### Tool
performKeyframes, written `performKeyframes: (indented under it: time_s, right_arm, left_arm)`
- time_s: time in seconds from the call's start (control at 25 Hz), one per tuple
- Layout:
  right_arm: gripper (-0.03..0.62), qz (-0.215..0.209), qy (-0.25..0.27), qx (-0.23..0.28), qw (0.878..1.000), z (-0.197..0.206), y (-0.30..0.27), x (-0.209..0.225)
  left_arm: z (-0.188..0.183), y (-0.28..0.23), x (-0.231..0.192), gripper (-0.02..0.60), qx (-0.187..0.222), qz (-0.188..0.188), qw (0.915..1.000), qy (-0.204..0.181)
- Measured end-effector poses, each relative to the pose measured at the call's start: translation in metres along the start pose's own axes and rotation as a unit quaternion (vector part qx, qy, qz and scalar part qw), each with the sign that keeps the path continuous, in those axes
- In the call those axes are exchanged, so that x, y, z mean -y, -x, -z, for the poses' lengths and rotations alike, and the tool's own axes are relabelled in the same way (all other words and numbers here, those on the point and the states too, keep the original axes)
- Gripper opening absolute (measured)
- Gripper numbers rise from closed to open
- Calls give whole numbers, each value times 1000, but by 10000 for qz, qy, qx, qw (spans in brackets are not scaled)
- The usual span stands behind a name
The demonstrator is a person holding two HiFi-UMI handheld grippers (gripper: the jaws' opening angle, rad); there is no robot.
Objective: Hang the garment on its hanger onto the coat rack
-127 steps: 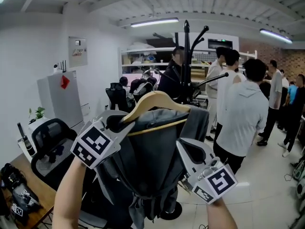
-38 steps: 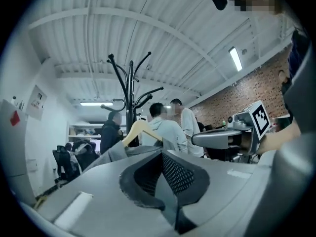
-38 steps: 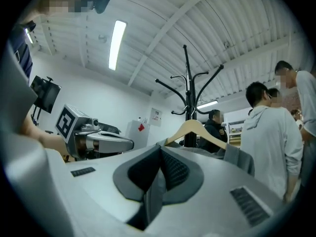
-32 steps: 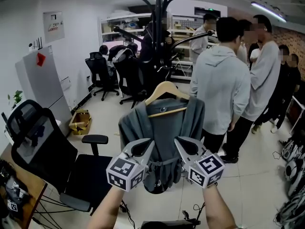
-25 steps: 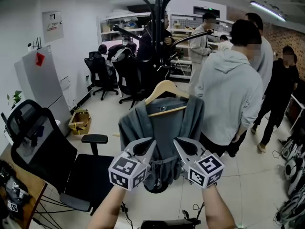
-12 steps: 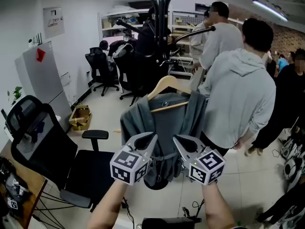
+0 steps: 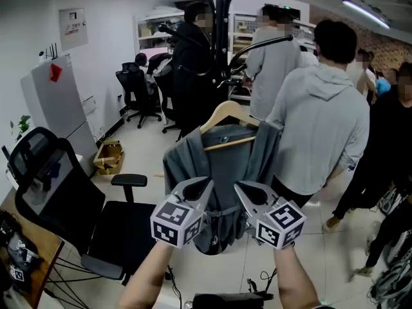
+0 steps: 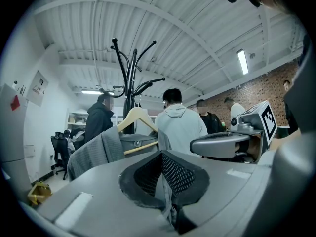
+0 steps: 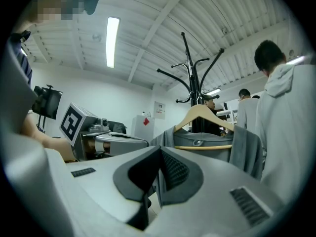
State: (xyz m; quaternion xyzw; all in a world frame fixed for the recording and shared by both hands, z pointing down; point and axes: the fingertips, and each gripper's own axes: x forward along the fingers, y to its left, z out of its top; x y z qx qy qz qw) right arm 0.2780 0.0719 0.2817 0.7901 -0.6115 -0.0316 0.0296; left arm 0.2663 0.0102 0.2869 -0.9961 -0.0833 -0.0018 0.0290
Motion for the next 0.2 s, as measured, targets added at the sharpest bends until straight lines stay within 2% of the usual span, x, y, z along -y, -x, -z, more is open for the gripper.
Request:
performKeyframes:
  time_s: [0.2]
  right_arm:
    - [2, -27, 1, -6, 10000, -1, -1, 1]
  left_arm:
    - [0, -2, 1, 2, -14, 6, 10000, 10]
